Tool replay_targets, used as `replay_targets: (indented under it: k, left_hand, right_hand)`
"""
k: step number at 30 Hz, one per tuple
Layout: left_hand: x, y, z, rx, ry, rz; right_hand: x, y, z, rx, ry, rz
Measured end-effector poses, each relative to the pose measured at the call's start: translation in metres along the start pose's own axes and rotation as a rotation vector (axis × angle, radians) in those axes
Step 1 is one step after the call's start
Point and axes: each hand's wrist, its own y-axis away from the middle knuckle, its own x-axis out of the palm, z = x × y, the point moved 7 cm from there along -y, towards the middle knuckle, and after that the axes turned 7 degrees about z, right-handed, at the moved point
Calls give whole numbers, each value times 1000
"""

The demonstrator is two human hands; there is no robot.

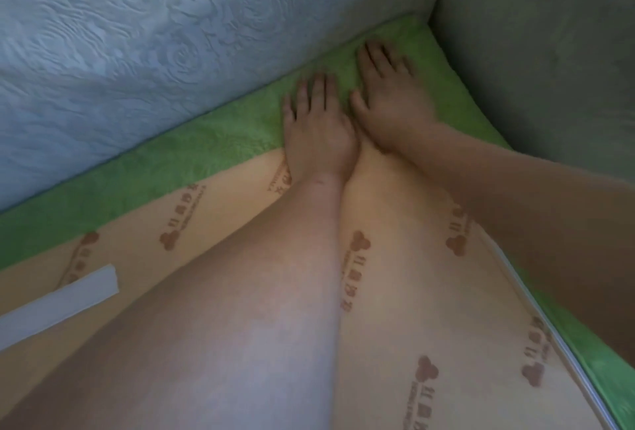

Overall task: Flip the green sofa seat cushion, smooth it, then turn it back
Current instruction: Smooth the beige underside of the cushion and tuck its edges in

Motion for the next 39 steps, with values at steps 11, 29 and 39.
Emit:
replay_targets:
  k: [11, 29, 39]
  left_hand:
    - [-25, 44, 90, -281, 4, 36]
    - [-34, 105, 140, -459, -35, 56]
    - [-32, 108, 138, -459, -12, 90]
  right_hand:
    - [-22, 18, 40, 19, -10, -159]
    - [23, 21, 125, -54, 22, 114]
    - [20, 11, 142, 6, -66, 29]
